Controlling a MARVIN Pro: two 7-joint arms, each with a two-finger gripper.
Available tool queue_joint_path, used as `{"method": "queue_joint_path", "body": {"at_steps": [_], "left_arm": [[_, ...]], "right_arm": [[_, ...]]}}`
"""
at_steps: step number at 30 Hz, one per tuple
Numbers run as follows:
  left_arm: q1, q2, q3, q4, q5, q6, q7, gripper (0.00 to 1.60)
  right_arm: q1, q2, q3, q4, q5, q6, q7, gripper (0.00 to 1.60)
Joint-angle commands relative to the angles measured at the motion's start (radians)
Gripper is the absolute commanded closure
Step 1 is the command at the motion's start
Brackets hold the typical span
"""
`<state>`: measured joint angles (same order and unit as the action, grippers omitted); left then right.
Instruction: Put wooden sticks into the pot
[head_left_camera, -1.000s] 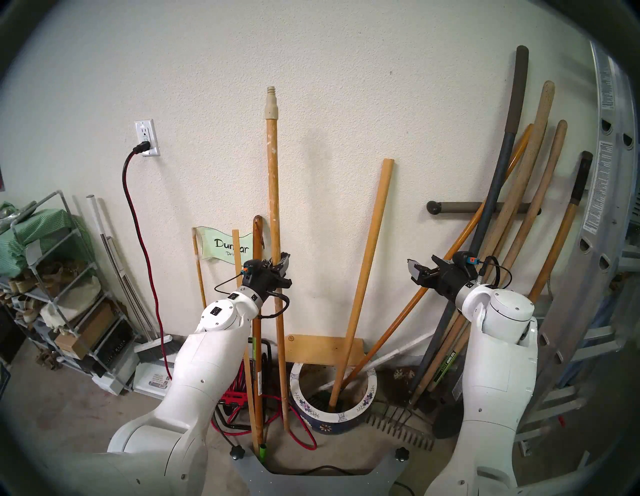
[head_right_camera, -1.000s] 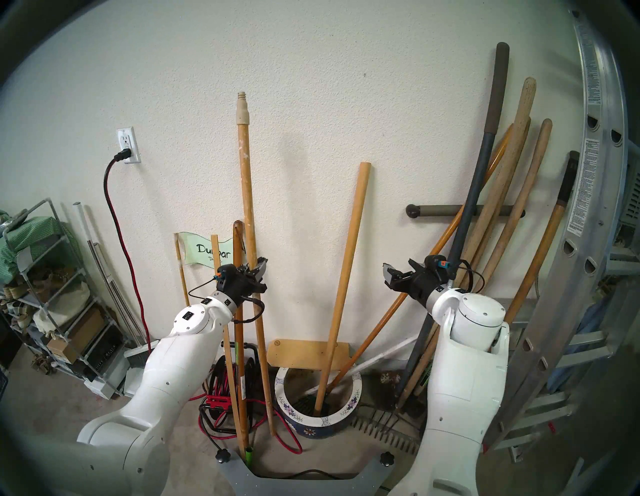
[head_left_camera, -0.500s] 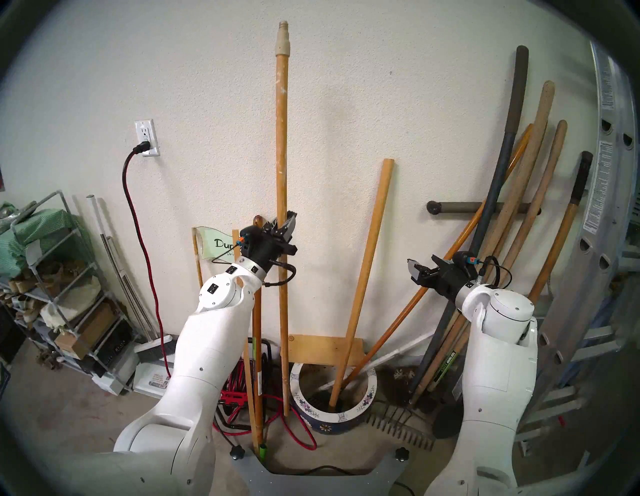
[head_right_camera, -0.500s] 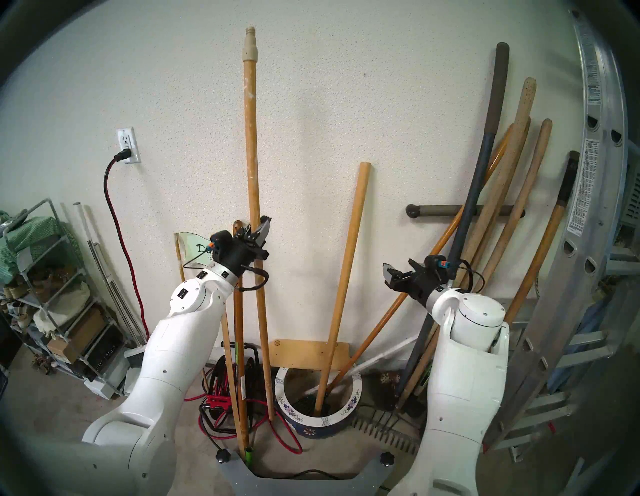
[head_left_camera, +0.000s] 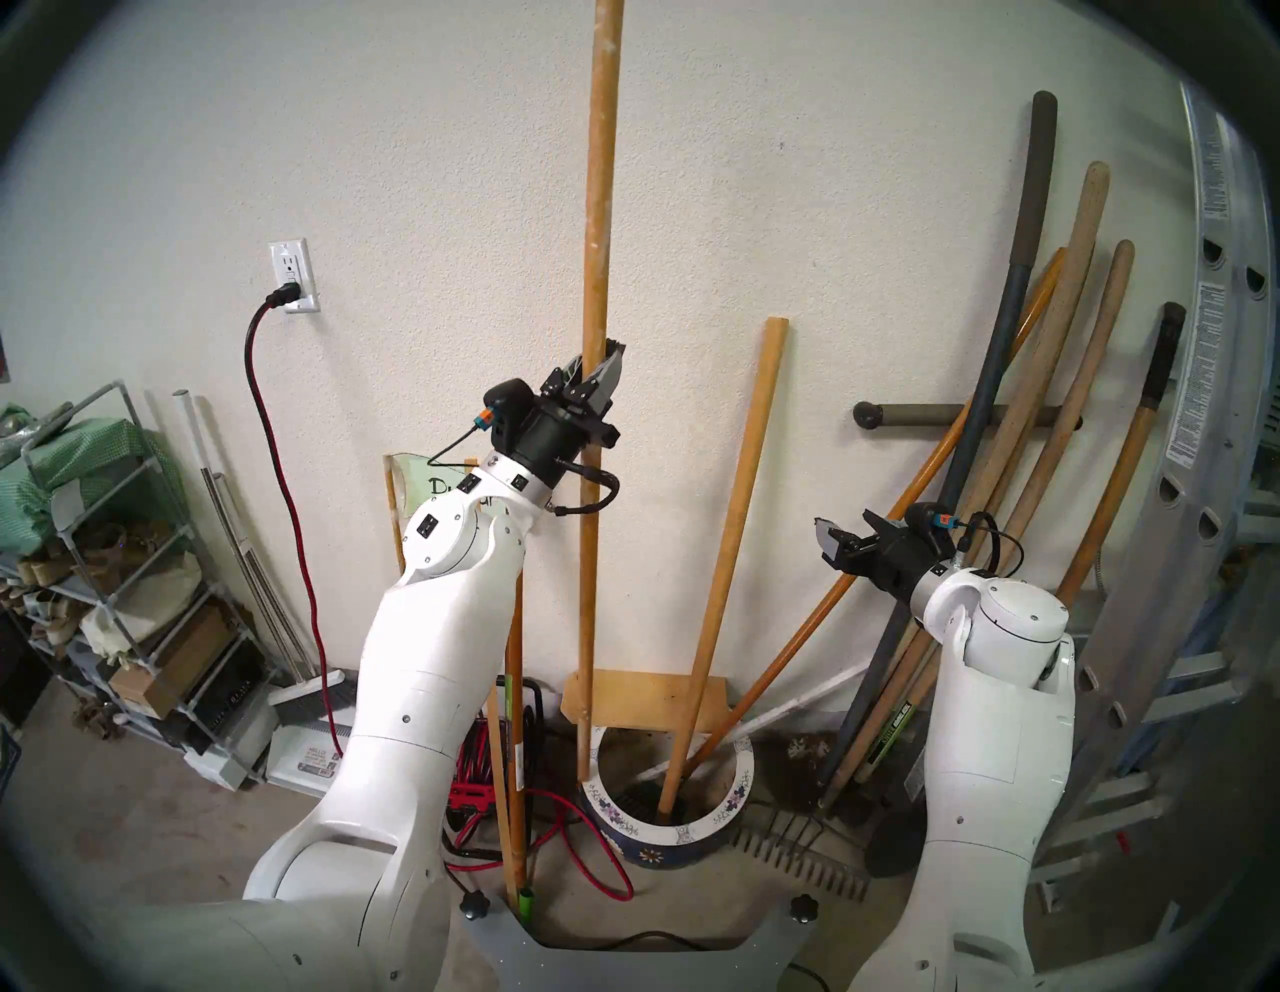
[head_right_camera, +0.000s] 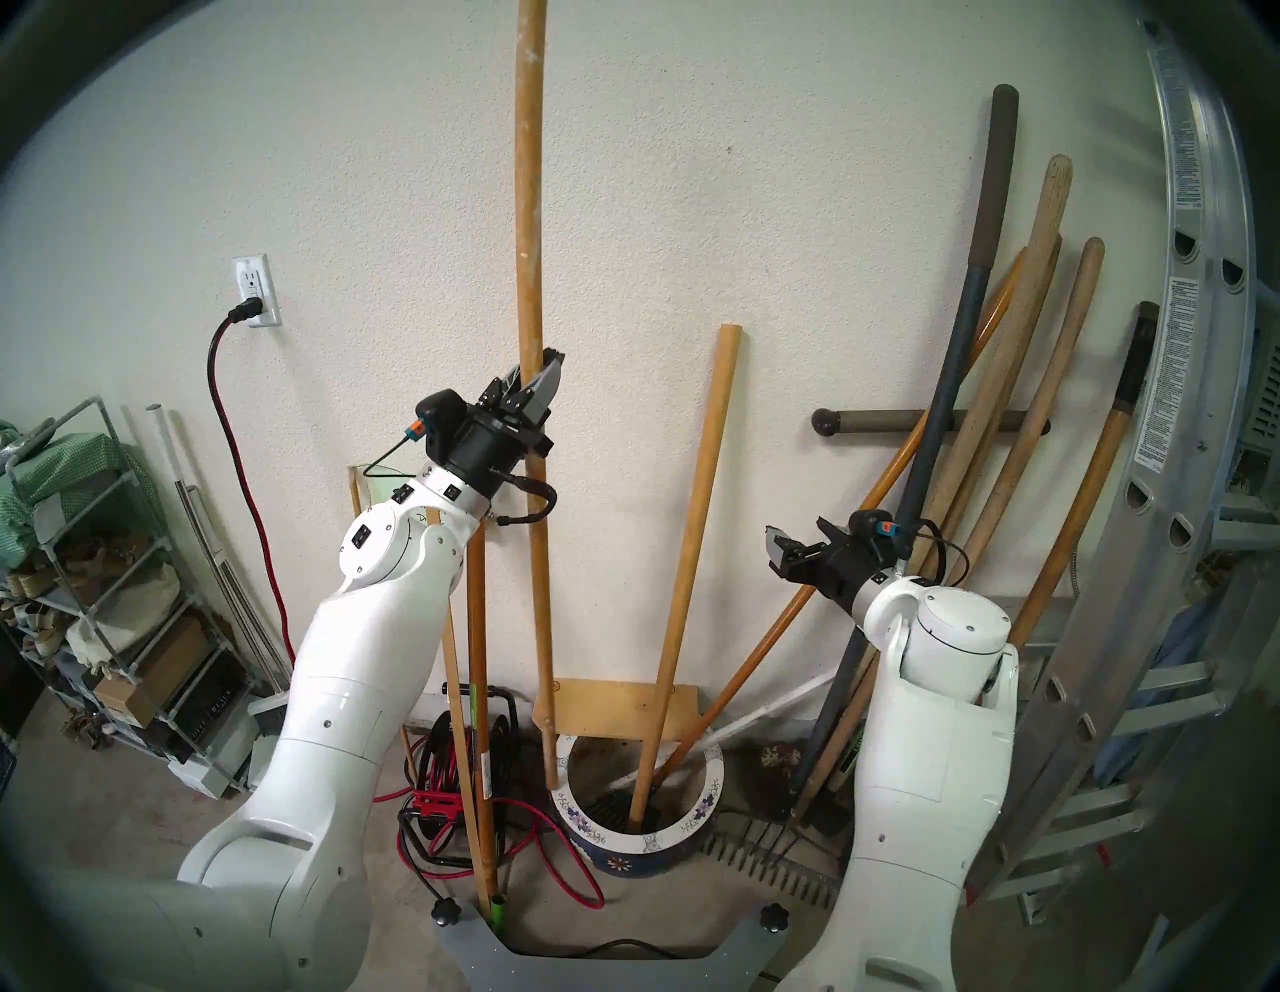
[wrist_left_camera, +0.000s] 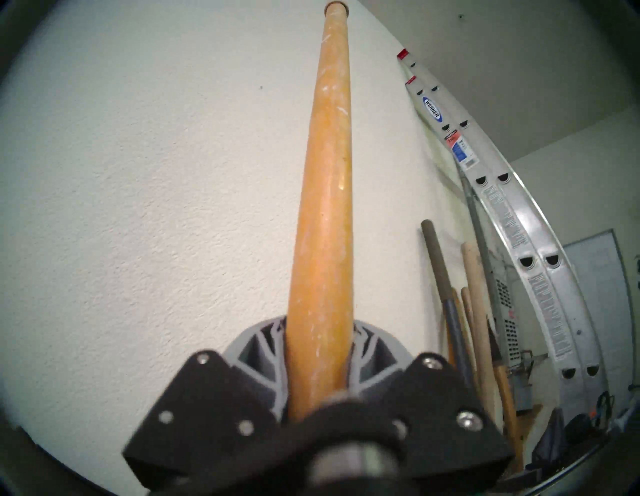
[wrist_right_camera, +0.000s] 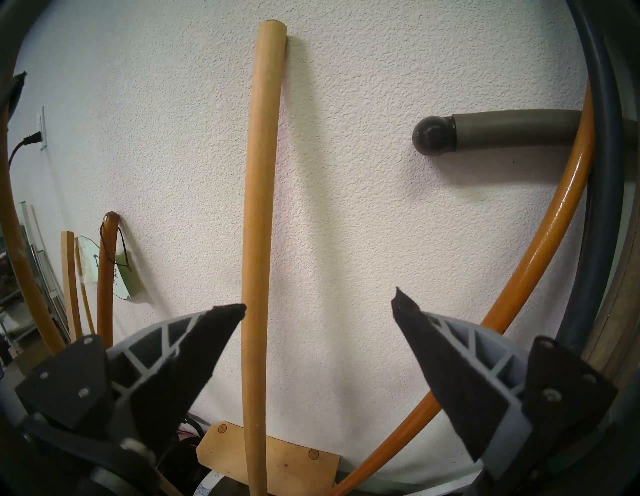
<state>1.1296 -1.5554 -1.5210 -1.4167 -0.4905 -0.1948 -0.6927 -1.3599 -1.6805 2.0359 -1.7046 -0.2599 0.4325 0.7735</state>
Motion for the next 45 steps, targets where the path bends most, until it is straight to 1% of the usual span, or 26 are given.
{"method": "queue_joint_path", "body": {"at_steps": [1, 2, 3, 6, 9, 10, 11, 13, 14, 18, 24, 25, 26, 27, 30, 36, 43, 45], "left_arm": [[0.003, -0.022, 0.002, -0.117, -0.052, 0.082, 0.005, 1.6], [0.012, -0.02, 0.002, -0.142, -0.058, 0.116, 0.013, 1.6], [0.012, -0.02, 0.002, -0.142, -0.058, 0.116, 0.013, 1.6], [0.037, -0.014, 0.0, -0.189, -0.062, 0.181, 0.036, 1.6], [0.059, -0.004, 0.001, -0.234, -0.056, 0.239, 0.07, 1.6], [0.072, -0.003, -0.001, -0.263, -0.053, 0.272, 0.088, 1.6], [0.068, 0.0, 0.002, -0.258, -0.051, 0.272, 0.094, 1.6], [0.084, 0.003, 0.001, -0.3, -0.045, 0.324, 0.128, 1.6], [0.085, 0.006, 0.003, -0.306, -0.043, 0.335, 0.138, 1.6], [0.109, 0.012, 0.006, -0.368, -0.034, 0.42, 0.208, 1.6], [0.146, 0.031, 0.026, -0.457, 0.024, 0.546, 0.326, 1.6], [0.145, 0.04, 0.033, -0.46, 0.045, 0.553, 0.331, 1.6], [0.157, 0.036, 0.036, -0.485, 0.051, 0.583, 0.359, 1.6], [0.161, 0.034, 0.037, -0.495, 0.057, 0.598, 0.372, 1.6], [0.162, 0.032, 0.044, -0.512, 0.074, 0.615, 0.394, 1.6], [0.151, 0.017, 0.04, -0.534, 0.066, 0.631, 0.408, 1.6], [0.148, 0.03, 0.045, -0.544, 0.085, 0.623, 0.409, 1.6], [0.149, 0.042, 0.052, -0.545, 0.102, 0.613, 0.408, 1.6]], "right_arm": [[0.0, 0.002, -0.002, -0.003, -0.002, 0.0, 0.001, 0.0], [0.0, 0.002, -0.002, -0.003, -0.002, 0.0, 0.001, 0.0], [0.0, 0.002, -0.002, -0.003, -0.002, 0.0, 0.001, 0.0], [0.0, 0.002, -0.002, -0.003, -0.002, 0.001, 0.001, 0.0], [0.0, 0.002, -0.002, -0.003, -0.002, 0.001, 0.001, 0.0], [0.0, 0.002, -0.002, -0.003, -0.002, 0.001, 0.001, 0.0], [0.0, 0.002, -0.002, -0.003, -0.002, 0.001, 0.001, 0.0], [0.0, 0.002, -0.002, -0.003, -0.003, 0.001, 0.001, 0.0], [0.0, 0.002, -0.002, -0.004, -0.003, 0.001, 0.001, 0.0], [0.0, 0.002, -0.003, -0.004, -0.003, 0.002, 0.001, 0.0], [-0.001, 0.003, -0.003, -0.005, -0.004, 0.003, 0.002, 0.0], [-0.001, 0.003, -0.003, -0.005, -0.005, 0.004, 0.002, 0.0], [-0.001, 0.003, -0.003, -0.005, -0.005, 0.004, 0.002, 0.0], [-0.001, 0.003, -0.003, -0.005, -0.005, 0.004, 0.002, 0.0], [-0.001, 0.003, -0.003, -0.006, -0.006, 0.005, 0.002, 0.0], [0.0, 0.002, -0.003, -0.006, -0.006, 0.005, 0.003, 0.0], [0.0, 0.002, -0.003, -0.006, -0.007, 0.005, 0.003, 0.0], [0.0, 0.002, -0.003, -0.006, -0.007, 0.005, 0.003, 0.0]]}}
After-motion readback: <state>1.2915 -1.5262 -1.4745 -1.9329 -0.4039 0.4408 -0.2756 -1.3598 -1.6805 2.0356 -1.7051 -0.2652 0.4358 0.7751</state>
